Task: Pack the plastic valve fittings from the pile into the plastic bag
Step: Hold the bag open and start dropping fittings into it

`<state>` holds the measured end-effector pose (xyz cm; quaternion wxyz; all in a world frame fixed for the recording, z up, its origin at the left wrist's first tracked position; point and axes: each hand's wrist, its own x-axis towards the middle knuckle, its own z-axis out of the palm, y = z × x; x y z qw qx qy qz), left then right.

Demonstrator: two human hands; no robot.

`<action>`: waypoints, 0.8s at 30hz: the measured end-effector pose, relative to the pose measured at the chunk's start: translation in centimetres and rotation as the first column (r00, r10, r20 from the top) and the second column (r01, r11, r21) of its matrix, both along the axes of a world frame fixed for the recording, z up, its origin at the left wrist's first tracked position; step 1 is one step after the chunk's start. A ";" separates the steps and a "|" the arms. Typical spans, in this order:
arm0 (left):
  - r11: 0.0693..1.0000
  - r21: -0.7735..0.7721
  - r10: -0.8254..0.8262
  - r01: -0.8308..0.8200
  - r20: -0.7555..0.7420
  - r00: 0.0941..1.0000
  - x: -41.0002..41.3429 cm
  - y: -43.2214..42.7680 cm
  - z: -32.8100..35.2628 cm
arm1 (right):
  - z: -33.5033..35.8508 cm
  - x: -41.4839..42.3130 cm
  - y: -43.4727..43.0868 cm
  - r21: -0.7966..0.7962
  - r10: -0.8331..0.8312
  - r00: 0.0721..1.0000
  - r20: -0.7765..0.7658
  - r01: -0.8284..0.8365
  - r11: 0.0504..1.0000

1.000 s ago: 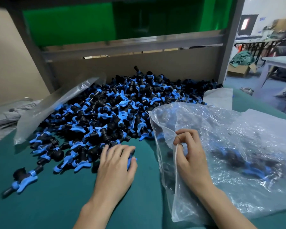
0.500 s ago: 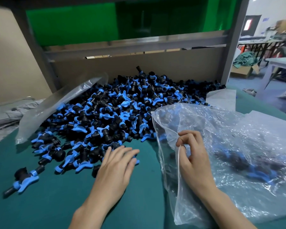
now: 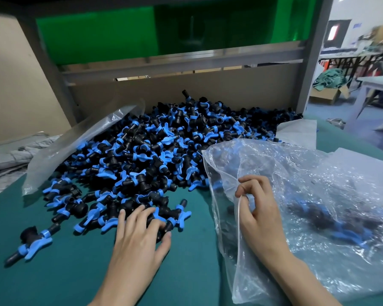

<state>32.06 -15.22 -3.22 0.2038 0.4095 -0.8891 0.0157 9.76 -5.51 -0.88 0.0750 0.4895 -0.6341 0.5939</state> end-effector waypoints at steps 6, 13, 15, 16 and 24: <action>0.986 0.152 0.030 0.076 -0.593 0.805 -4.3 -0.5 2.7 | 0.1 0.0 0.0 0.001 0.019 1.000 0.000 -0.019 1.000; 0.688 0.659 0.499 0.304 -0.734 0.461 -8.4 -0.5 1.7 | 0.0 -0.3 0.1 -0.025 0.006 1.000 0.008 -0.006 1.000; 0.633 0.683 0.536 0.364 -0.726 0.431 -8.3 -0.5 1.4 | 0.1 -0.4 0.0 -0.030 0.003 1.000 0.007 -0.003 1.000; 0.603 0.690 0.554 0.400 -0.724 0.411 -8.2 -0.5 1.4 | 0.1 -0.3 -0.1 -0.026 0.001 1.000 0.002 -0.001 1.000; 0.428 0.629 0.679 0.649 -0.698 0.228 -8.3 -0.6 1.7 | 0.2 0.0 0.0 -0.017 0.002 1.000 -0.017 -0.002 1.000</action>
